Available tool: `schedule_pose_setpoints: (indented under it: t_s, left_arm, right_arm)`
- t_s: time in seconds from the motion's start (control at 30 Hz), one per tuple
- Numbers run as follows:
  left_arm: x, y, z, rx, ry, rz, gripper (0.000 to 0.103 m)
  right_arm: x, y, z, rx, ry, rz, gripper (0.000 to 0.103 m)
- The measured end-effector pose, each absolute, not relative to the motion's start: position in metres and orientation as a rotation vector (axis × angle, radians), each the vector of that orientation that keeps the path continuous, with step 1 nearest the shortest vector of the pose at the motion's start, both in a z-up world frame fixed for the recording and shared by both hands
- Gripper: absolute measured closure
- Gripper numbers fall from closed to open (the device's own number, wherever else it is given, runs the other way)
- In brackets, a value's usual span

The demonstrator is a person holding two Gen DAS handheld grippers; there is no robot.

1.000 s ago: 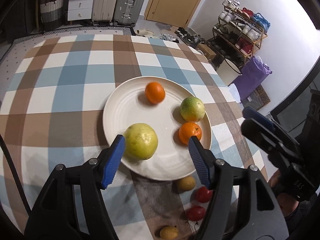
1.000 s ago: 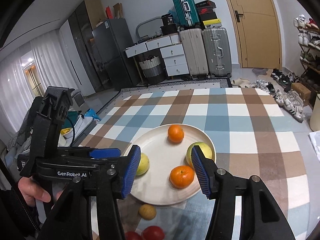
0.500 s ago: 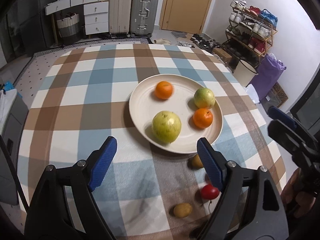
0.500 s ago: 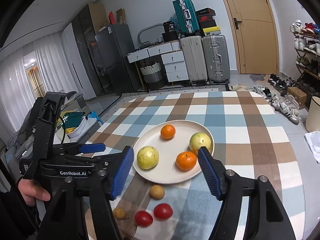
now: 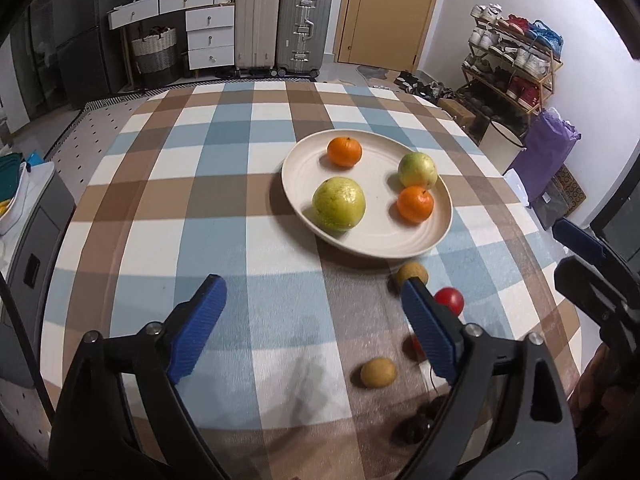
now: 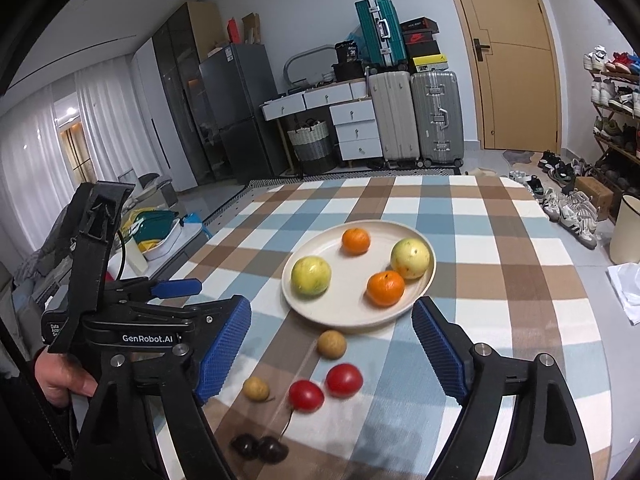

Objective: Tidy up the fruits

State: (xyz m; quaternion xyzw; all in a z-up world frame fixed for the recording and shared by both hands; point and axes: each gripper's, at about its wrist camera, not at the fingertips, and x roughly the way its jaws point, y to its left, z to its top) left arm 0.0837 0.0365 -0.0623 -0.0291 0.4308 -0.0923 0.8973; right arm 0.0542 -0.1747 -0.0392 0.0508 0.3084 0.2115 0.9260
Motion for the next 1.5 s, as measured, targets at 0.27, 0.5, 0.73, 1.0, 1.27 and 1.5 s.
schedule_pose_setpoints:
  t_s: [0.27,0.5,0.73,1.0,1.27,1.5]
  left_arm:
    - [0.064,0.041,-0.072,-0.068,0.892,-0.177,0.002]
    - [0.05,0.045,-0.081,-0.079,0.905,-0.174,0.001]
    - [0.037,0.05,-0.086,-0.089,0.917,-0.168,0.001]
    - [0.029,0.059,-0.092,-0.112,0.929,-0.156,0.001]
    - [0.027,0.071,-0.097,-0.131,0.939,-0.141,0.001]
    - [0.029,0.078,-0.101,-0.151,0.951,-0.135,0.001]
  right_arm:
    - [0.032,-0.172,-0.051,0.109,0.676,0.479,0.018]
    - [0.012,-0.163,-0.076,0.047,0.746,0.505,0.018]
    - [0.002,-0.152,-0.099,0.01,0.814,0.51,0.018]
    - [-0.005,-0.142,-0.118,-0.042,0.847,0.499,0.028]
    - [-0.002,-0.13,-0.125,-0.09,0.852,0.519,0.039]
    - [0.005,-0.128,-0.125,-0.039,0.872,0.573,0.048]
